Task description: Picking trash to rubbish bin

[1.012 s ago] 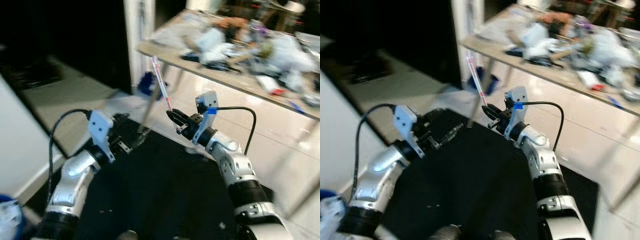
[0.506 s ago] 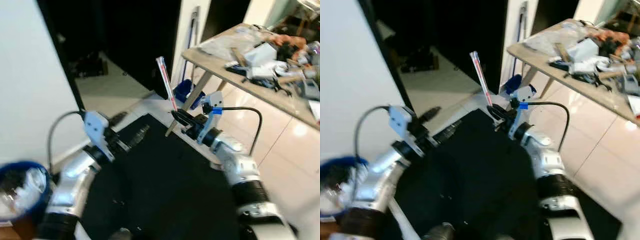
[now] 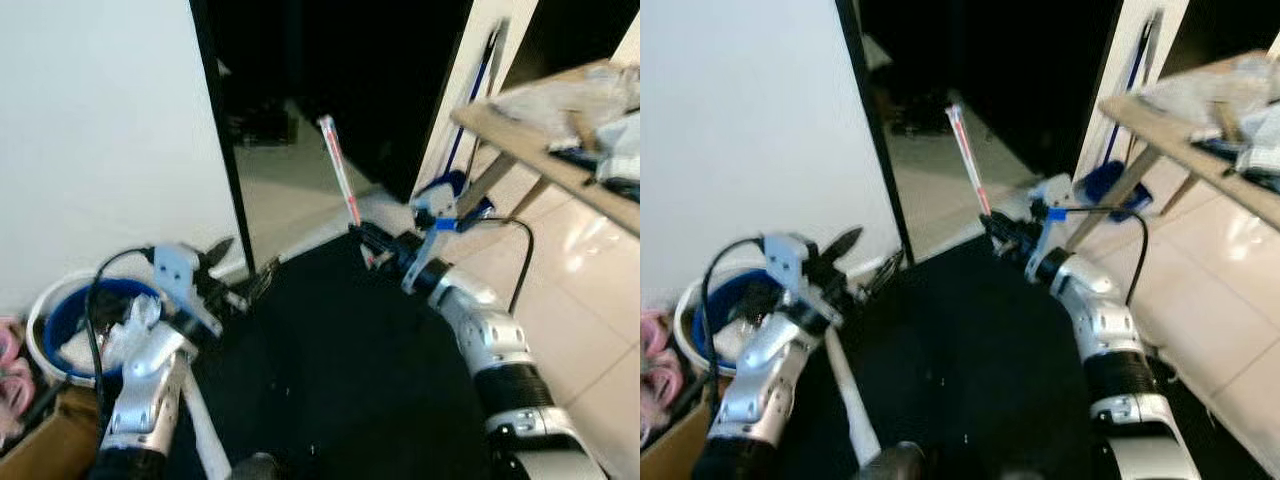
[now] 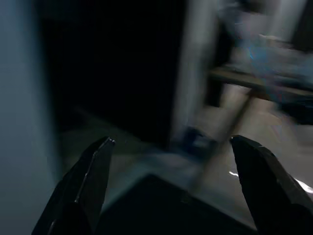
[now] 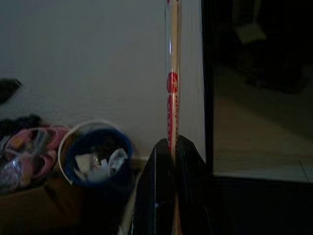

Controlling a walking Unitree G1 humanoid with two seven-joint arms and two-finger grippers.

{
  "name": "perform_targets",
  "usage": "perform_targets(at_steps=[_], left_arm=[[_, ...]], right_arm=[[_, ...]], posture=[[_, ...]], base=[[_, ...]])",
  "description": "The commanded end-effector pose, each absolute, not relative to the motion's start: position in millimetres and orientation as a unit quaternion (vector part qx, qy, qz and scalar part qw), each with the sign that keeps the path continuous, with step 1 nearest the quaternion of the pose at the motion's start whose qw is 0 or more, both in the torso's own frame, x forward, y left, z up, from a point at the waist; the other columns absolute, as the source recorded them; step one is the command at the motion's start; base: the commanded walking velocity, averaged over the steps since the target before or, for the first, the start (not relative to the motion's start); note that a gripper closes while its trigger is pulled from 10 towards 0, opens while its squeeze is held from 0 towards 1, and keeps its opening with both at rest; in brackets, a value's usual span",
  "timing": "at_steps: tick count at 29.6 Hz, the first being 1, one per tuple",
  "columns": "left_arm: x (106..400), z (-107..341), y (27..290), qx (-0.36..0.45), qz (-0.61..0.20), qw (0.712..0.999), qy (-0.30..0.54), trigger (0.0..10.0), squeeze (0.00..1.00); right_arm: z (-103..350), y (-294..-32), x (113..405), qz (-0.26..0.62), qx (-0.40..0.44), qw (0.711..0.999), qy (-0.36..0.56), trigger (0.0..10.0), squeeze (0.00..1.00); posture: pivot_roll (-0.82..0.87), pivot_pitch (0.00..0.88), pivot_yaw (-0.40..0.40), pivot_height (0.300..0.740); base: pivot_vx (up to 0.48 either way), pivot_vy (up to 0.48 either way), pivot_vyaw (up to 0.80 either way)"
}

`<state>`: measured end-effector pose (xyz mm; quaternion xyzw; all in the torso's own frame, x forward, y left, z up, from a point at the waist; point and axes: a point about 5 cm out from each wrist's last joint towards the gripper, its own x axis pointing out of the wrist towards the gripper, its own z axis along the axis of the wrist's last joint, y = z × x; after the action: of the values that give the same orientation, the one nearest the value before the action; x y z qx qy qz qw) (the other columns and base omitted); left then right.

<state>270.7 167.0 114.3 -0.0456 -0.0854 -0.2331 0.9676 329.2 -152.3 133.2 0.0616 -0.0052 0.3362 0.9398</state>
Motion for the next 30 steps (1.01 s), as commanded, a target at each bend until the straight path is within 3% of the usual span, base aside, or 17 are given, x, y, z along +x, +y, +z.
perform_targets(at_steps=[1,7,11,30], left_arm=[[268.1,110.6,172.7,-0.052,-0.185,0.978,-0.08,10.0,0.0],[261.6,101.0,162.8,-0.086,-0.145,0.983,-0.069,10.0,0.0],[264.4,98.7,173.0,-0.092,-0.112,0.987,-0.07,10.0,0.0],[268.3,101.8,163.7,-0.086,-0.14,0.984,-0.068,10.0,0.0]], right_arm=[[133.3,-153.3,326.9,0.336,0.064,0.939,-0.015,10.0,0.0],[132.5,-152.4,315.7,0.338,0.095,0.935,-0.038,10.0,0.0],[125.1,-148.6,303.6,0.327,0.116,0.937,-0.043,10.0,0.0],[127.3,-151.2,301.2,0.322,0.12,0.938,-0.05,10.0,0.0]], posture=[[0.04,0.0,-0.046,0.74],[0.04,0.0,-0.046,0.74],[0.04,0.0,-0.043,0.74],[0.03,0.0,-0.031,0.74]], base=[[0.0,0.0,0.74],[0.0,0.0,0.72],[0.0,0.0,0.68],[0.0,0.0,0.67]])
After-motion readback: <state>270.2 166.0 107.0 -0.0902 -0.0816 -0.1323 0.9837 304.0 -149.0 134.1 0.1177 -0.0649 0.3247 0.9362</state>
